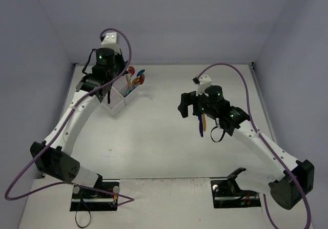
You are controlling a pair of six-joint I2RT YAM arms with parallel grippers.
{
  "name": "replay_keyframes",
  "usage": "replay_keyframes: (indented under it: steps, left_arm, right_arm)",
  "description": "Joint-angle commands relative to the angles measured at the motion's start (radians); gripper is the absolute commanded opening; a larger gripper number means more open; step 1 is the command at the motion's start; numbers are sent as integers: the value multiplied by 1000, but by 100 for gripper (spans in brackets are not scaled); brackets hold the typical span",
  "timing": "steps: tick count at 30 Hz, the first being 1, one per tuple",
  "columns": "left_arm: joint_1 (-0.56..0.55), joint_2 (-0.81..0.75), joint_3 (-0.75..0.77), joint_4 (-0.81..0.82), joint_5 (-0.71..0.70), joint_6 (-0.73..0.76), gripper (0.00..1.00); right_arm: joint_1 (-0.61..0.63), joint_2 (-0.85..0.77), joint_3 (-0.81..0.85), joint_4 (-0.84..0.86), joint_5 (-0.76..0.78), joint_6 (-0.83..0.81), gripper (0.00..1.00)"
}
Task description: Sort the eating utensils into containers
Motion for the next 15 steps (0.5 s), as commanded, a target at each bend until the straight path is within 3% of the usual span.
replay_keyframes:
  steps: [1, 8, 15]
  left_arm:
    - [103, 99, 153, 47, -174, 203, 0]
    - [168, 362, 378, 81, -262, 318, 0]
    - [191, 525, 465, 122, -253, 324, 0]
  right_arm:
    - [-7, -81, -28, -38, 70, 4, 100]
    - [-8, -130, -89, -67, 82, 41, 100]
    - [-10, -132, -100, -100, 108, 34, 100]
